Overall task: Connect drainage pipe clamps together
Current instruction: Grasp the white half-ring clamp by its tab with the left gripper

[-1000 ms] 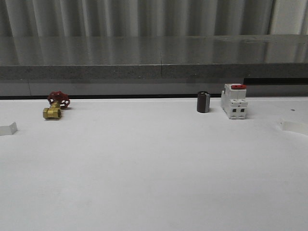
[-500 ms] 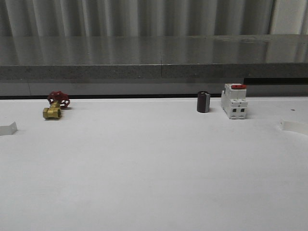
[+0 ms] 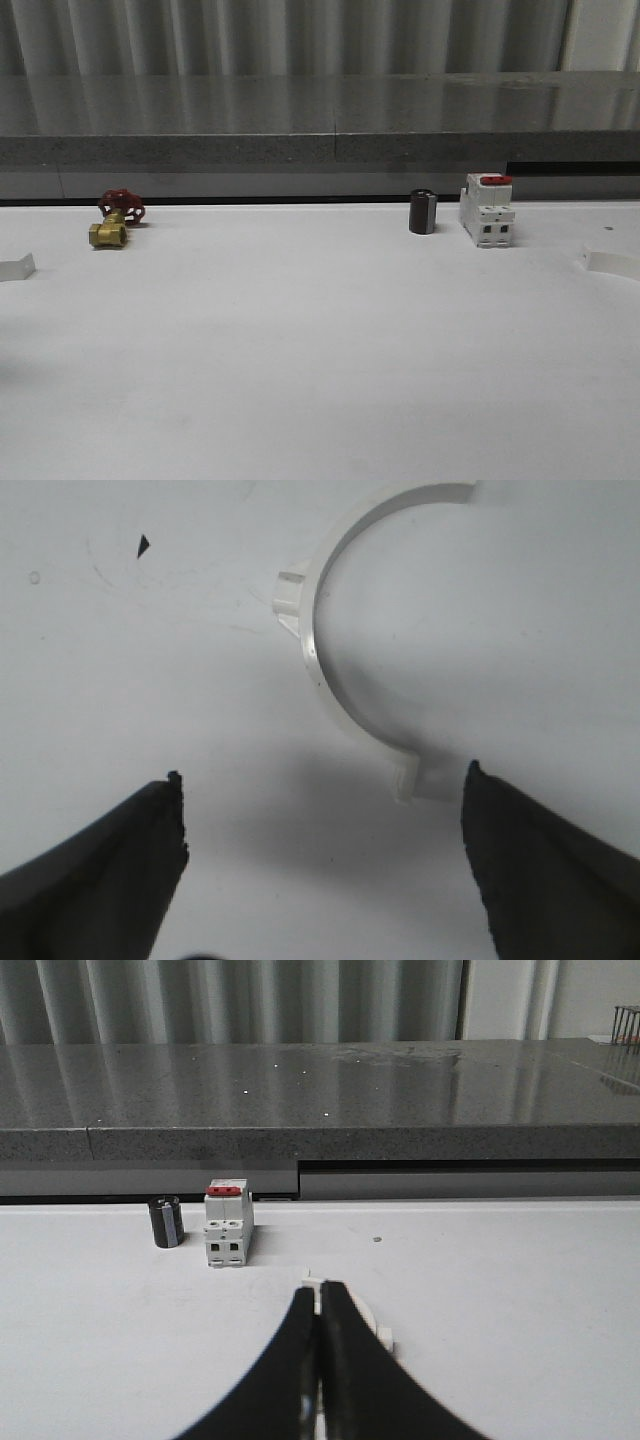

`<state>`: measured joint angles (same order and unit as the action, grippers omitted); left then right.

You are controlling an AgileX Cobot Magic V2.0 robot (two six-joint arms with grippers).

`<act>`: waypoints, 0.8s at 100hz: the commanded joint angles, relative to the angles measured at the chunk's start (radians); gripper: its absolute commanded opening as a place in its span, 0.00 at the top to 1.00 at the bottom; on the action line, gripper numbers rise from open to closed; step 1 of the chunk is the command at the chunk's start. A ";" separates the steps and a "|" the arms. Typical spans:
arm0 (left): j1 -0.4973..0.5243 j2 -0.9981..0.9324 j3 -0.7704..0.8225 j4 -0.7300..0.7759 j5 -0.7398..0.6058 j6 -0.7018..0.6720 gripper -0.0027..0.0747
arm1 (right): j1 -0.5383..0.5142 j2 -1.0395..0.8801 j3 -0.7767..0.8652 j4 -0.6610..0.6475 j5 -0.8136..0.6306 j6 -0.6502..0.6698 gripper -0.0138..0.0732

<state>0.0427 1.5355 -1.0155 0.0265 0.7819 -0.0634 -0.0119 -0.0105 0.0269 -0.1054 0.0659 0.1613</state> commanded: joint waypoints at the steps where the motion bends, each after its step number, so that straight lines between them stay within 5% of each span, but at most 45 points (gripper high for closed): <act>1: 0.002 0.071 -0.102 0.000 0.015 0.017 0.26 | -0.001 -0.014 -0.016 0.000 -0.081 -0.004 0.92; 70: 0.002 0.439 -0.364 -0.001 0.032 0.027 0.29 | -0.001 -0.014 -0.016 0.000 -0.081 -0.004 0.92; 80: 0.002 0.440 -0.364 0.002 0.028 0.027 0.42 | -0.001 -0.014 -0.016 0.000 -0.081 -0.004 0.92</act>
<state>0.0435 2.0227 -1.3540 0.0265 0.8209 -0.0382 -0.0119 -0.0105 0.0269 -0.1054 0.0659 0.1613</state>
